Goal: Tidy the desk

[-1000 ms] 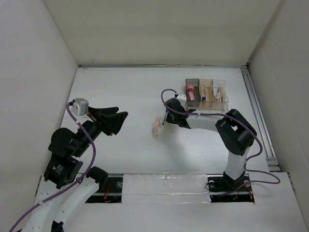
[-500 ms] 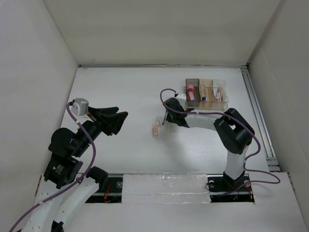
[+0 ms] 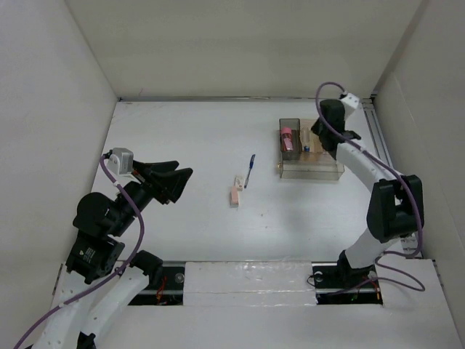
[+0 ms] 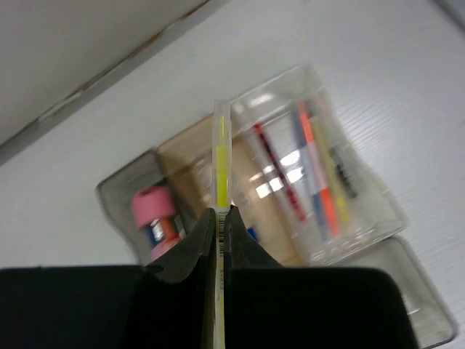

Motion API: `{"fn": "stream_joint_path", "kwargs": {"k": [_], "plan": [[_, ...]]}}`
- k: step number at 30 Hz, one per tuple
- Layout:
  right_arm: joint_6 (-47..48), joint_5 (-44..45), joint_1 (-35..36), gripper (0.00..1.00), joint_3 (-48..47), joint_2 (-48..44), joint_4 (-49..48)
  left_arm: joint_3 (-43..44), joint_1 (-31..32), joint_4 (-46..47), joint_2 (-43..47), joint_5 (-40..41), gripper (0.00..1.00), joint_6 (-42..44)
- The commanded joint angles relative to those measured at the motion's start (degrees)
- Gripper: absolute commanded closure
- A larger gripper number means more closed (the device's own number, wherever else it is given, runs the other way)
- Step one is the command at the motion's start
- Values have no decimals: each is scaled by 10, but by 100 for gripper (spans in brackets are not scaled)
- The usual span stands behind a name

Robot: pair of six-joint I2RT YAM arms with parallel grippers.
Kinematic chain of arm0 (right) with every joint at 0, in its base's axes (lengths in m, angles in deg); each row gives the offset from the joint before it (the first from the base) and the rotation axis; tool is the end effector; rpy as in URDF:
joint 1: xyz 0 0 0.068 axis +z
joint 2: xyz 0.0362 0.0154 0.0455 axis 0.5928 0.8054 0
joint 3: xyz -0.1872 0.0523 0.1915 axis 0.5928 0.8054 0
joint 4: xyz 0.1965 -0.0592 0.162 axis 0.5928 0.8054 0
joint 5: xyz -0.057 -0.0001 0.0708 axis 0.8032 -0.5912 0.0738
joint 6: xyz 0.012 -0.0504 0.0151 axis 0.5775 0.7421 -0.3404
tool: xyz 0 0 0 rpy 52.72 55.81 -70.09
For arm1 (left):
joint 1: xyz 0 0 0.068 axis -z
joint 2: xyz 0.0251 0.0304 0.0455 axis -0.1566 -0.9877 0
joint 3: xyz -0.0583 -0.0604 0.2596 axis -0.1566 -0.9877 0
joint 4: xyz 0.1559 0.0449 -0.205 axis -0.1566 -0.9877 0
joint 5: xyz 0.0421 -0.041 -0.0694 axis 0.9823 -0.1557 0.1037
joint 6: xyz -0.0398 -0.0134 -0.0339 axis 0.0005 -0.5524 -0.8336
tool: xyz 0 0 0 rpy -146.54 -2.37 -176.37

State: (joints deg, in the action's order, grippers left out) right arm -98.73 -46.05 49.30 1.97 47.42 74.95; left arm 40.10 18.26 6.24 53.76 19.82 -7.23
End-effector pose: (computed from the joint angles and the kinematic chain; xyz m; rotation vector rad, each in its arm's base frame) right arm 0.3726 0.0707 0.2821 0.5923 1.9598 0.0552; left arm 0.0685 -0.0445 0.4186 0.2630 1.3252 -0.8850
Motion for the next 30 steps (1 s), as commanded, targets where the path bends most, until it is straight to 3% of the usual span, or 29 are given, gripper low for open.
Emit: {"fn": "stream_joint_path", "kwargs": {"k": [1,9,14,21,30], "plan": [[39,45,-42,100,-36,22,-3,5,2,24,5,-1,48,6],[142,172,-54,100,-105,94,-56,6,2,24,10,-2,48,6],[195,191,-54,100,-110,131,-79,6,2,23,12,-2,48,6],[197,182,-80,100,-88,131,-82,4,2,26,7,-7,48,6],[230,181,-62,98,-75,152,-111,4,2,26,3,-4,48,6]]}}
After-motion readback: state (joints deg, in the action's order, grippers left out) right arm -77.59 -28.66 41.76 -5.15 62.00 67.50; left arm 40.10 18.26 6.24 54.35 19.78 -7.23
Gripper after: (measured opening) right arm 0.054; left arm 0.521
